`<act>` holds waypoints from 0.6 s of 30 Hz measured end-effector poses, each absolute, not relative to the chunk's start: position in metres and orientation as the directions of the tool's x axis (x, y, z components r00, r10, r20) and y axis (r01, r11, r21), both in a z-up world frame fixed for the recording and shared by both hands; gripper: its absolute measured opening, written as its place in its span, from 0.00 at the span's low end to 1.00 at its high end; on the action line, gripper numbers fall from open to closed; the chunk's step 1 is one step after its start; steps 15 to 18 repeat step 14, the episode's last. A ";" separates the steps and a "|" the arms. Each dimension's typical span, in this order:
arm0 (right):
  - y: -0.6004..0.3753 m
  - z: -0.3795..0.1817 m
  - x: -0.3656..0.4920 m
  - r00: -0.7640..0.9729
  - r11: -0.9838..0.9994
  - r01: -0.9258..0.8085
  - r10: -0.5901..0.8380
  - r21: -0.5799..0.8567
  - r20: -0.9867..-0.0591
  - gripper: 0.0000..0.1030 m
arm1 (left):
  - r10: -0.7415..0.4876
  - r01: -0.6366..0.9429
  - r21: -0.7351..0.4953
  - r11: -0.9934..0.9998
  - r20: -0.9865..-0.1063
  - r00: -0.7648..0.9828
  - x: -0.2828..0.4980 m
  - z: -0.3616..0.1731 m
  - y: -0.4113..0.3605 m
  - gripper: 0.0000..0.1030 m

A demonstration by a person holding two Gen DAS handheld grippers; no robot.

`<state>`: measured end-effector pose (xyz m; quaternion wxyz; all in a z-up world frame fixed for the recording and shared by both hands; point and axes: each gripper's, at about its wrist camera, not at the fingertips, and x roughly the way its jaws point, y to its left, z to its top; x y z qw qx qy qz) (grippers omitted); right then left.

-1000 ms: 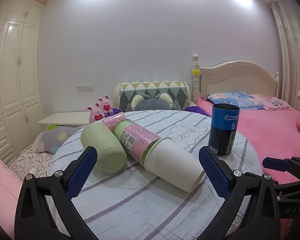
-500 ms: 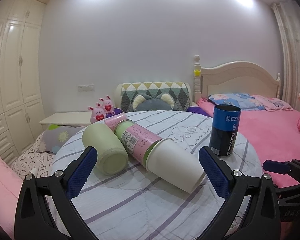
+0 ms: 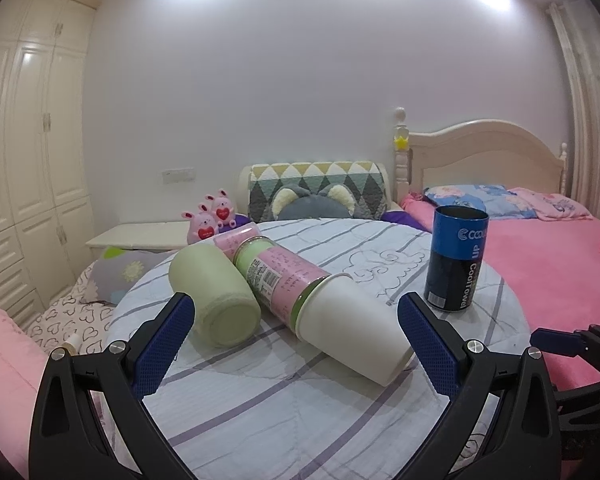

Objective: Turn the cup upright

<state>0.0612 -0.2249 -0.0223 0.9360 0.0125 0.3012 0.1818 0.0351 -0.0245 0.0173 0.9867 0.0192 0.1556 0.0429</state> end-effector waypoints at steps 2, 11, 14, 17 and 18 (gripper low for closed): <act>-0.225 -0.022 0.061 0.751 0.934 -0.331 0.348 0.136 -0.561 0.79 | 0.085 -0.074 0.048 0.996 -0.304 0.949 0.035 0.017 -0.024 1.00; -0.225 -0.024 0.061 0.748 0.935 -0.329 0.343 0.133 -0.568 0.79 | 0.083 -0.072 0.052 0.996 -0.264 0.961 0.032 0.016 -0.026 1.00; -0.225 -0.025 0.062 0.745 0.934 -0.329 0.345 0.135 -0.570 0.79 | 0.102 -0.086 0.074 0.994 -0.261 0.960 0.032 0.016 -0.028 1.00; -0.225 -0.025 0.062 0.745 0.934 -0.329 0.345 0.135 -0.570 0.79 | 0.102 -0.086 0.074 0.994 -0.261 0.960 0.032 0.016 -0.028 1.00; -0.225 -0.025 0.062 0.745 0.934 -0.329 0.345 0.135 -0.570 0.79 | 0.102 -0.086 0.074 0.994 -0.261 0.960 0.032 0.016 -0.028 1.00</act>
